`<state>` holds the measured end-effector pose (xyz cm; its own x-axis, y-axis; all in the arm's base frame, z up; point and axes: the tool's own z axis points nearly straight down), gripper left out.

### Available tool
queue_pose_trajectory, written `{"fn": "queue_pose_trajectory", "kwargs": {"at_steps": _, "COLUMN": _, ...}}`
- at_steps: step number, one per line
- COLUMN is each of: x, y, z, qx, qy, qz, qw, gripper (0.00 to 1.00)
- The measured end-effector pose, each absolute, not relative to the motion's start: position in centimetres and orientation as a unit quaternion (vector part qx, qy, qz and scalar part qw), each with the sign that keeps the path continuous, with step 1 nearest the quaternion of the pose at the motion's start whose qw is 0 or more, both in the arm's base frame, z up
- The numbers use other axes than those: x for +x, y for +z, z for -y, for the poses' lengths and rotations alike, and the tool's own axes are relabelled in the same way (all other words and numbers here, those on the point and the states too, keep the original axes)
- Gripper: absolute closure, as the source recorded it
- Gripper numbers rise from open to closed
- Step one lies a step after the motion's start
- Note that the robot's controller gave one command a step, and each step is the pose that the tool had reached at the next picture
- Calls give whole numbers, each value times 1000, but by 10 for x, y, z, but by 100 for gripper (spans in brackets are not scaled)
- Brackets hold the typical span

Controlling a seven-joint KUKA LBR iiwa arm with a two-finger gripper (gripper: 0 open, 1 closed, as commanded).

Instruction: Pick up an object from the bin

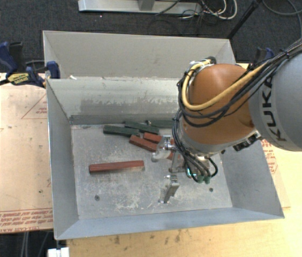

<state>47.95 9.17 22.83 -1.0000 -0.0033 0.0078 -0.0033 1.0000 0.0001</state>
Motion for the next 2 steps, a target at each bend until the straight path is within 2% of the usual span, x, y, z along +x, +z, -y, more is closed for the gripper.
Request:
{"fn": "queue_pose_trajectory", "kwargs": {"at_steps": 1, "x": 481, "y": 232, "z": -91, "qx": 0, "qy": 0, "qz": 1000, "qw": 0, "gripper": 0}}
{"fn": "queue_pose_trajectory", "kwargs": {"at_steps": 2, "x": 534, "y": 188, "z": -100, "qx": 7, "qy": -1, "qz": 1000, "qw": -7, "gripper": 0}}
